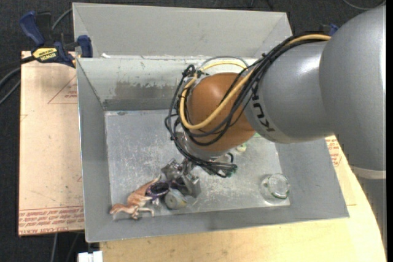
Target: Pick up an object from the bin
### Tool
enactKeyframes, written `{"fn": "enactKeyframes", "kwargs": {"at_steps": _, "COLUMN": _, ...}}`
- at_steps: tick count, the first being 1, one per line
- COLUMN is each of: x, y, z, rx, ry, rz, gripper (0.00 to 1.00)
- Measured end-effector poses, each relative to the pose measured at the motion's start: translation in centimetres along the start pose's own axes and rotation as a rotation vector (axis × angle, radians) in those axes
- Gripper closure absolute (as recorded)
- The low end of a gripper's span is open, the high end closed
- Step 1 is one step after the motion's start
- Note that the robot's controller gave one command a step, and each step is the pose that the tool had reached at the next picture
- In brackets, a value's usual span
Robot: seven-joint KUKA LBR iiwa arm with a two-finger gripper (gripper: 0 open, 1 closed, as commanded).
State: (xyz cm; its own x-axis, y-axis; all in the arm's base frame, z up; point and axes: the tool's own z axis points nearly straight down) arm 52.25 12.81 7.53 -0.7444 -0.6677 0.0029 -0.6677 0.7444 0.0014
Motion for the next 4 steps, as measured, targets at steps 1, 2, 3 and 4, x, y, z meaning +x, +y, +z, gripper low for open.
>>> {"fn": "enactKeyframes", "kwargs": {"at_steps": 1, "x": 0.13, "y": 0.31, "z": 0.44, "rx": -0.006, "ry": 0.001, "rz": -0.001, "gripper": 0.00}}
{"fn": "enactKeyframes", "kwargs": {"at_steps": 2, "x": 0.16, "y": 0.36, "z": 0.49, "rx": -0.007, "ry": 0.002, "rz": -0.001, "gripper": 0.00}}
{"fn": "enactKeyframes", "kwargs": {"at_steps": 3, "x": -0.67, "y": 0.61, "z": 0.46, "rx": -0.005, "ry": -0.004, "rz": -0.303, "gripper": 1.00}}
{"fn": "enactKeyframes", "kwargs": {"at_steps": 4, "x": -0.67, "y": 0.61, "z": 0.47, "rx": -0.005, "ry": -0.005, "rz": -0.303, "gripper": 1.00}}
